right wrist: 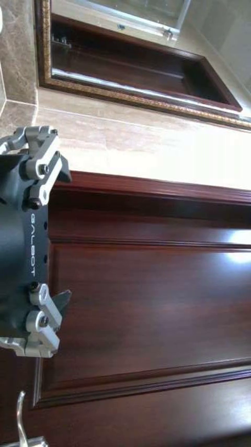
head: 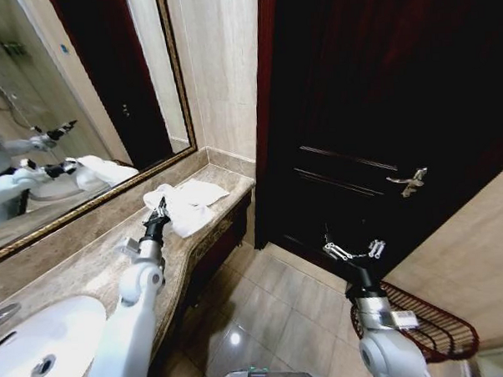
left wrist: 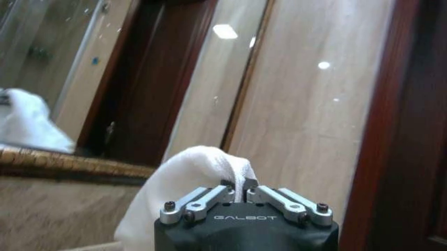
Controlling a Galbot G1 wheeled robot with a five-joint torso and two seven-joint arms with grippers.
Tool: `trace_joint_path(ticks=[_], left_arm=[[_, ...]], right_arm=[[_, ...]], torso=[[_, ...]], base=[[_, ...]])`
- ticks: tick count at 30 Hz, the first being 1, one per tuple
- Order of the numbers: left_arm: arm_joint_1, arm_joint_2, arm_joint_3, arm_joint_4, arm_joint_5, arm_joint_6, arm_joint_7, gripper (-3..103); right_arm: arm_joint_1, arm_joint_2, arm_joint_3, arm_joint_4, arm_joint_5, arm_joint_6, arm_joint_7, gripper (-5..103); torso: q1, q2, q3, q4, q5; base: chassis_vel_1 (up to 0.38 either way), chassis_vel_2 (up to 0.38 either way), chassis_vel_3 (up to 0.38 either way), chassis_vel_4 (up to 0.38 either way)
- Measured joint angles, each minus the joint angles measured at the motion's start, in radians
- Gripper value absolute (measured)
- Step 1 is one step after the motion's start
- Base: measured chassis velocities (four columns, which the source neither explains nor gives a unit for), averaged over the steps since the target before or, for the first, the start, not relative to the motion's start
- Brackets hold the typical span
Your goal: Discard the used towel into the hamper.
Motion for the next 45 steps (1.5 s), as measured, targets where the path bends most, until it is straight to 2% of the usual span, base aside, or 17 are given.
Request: trace_joint_path(ticks=[3,6,9,10,17,23,34,45], left_arm=[[0.041,-0.008,-0.001,-0.055,0.020,-0.007,0.008,3],[0.086,-0.018,-0.002,-0.103,0.064,-0.040,0.026,3],[0.160,-0.031,-0.002,-0.147,0.159,-0.118,0.044,3],[0.160,-0.031,-0.002,-0.147,0.159,-0.118,0.044,3],[0.267,-0.063,-0.005,-0.199,0.319,-0.216,0.047,3],[0.331,-0.099,0.004,-0.256,0.398,-0.230,0.057,3],[0.366,-0.128,0.016,-0.312,0.433,-0.251,0.123,3],[0.369,-0.134,0.027,-0.314,0.435,-0.261,0.144,3]], right_arm=[[-0.004,0.003,0.000,0.000,0.000,0.004,0.000,100],[-0.007,0.005,0.001,-0.001,0.000,0.009,-0.001,100],[-0.014,0.009,0.005,-0.001,0.001,0.016,-0.001,100],[-0.014,0.009,0.005,-0.001,0.001,0.016,-0.001,100],[-0.027,0.028,0.006,-0.005,0.001,0.038,-0.005,100],[-0.031,0.037,0.008,-0.008,0.025,0.074,-0.005,100],[-0.041,0.051,0.015,-0.015,0.057,0.130,-0.002,100],[-0.042,0.060,0.008,-0.017,0.062,0.154,-0.024,100]], torso=[[0.000,0.000,0.000,-0.0001,0.0000],[0.000,0.000,0.000,0.0000,0.0000],[0.000,0.000,0.000,0.0000,0.0000],[0.000,0.000,0.000,0.0000,0.0000],[0.000,0.000,0.000,0.0000,0.0000],[0.000,0.000,0.000,0.0000,0.0000],[0.000,0.000,0.000,0.0001,0.0000],[0.000,0.000,0.000,0.0000,0.0000]], base=[[0.000,0.000,0.000,0.000],[0.000,0.000,0.000,0.000],[0.000,0.000,0.000,0.000],[0.000,0.000,0.000,0.000],[0.000,0.000,0.000,0.000],[0.000,0.000,0.000,0.000],[0.000,0.000,0.000,0.000],[-0.063,-0.062,-0.065,-0.059]])
